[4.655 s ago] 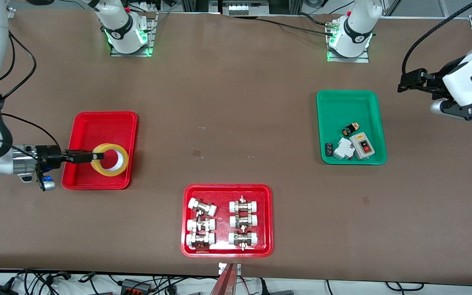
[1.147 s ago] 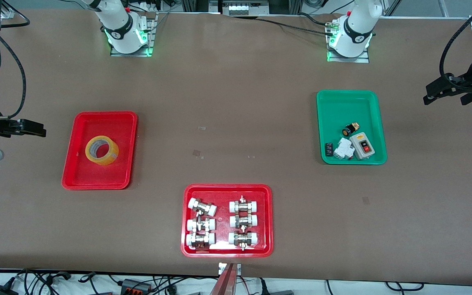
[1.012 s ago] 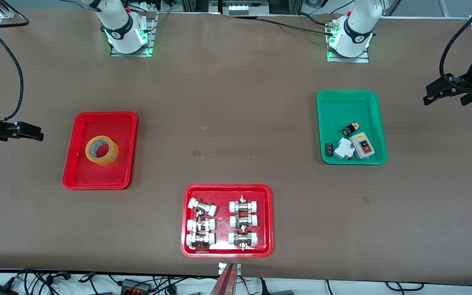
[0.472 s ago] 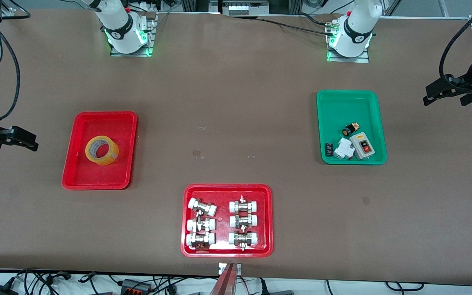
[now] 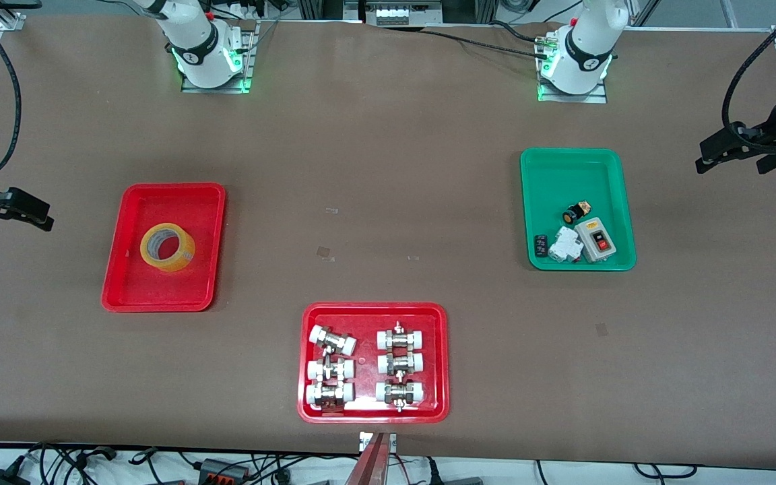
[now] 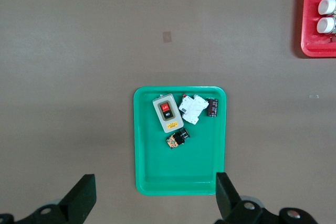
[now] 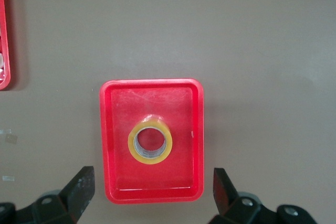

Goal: Left arm passes tape to right arm into tray

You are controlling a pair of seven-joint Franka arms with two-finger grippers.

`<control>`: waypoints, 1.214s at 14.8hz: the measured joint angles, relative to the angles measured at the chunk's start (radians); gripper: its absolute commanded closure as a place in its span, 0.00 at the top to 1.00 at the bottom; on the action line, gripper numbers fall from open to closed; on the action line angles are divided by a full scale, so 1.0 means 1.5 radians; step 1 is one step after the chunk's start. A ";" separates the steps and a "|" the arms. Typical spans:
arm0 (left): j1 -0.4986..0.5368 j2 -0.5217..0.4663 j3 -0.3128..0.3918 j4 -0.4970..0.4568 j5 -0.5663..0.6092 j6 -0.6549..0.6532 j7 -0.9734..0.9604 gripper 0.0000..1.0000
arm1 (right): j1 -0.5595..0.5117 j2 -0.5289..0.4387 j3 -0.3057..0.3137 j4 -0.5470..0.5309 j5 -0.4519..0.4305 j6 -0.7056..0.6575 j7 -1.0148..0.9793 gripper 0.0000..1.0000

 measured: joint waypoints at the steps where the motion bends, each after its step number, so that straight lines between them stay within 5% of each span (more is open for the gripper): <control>1: 0.000 0.000 0.000 0.000 0.000 0.000 0.000 1.00 | 0.000 -0.009 0.000 -0.018 0.000 0.007 0.000 1.00; 9: 0.000 0.000 0.000 0.000 0.000 0.000 0.000 1.00 | 0.001 -0.116 -0.001 -0.197 0.000 0.080 0.000 1.00; 18: 0.000 0.000 -0.001 0.000 0.000 -0.001 0.000 1.00 | 0.004 -0.143 -0.002 -0.207 0.000 0.053 0.000 1.00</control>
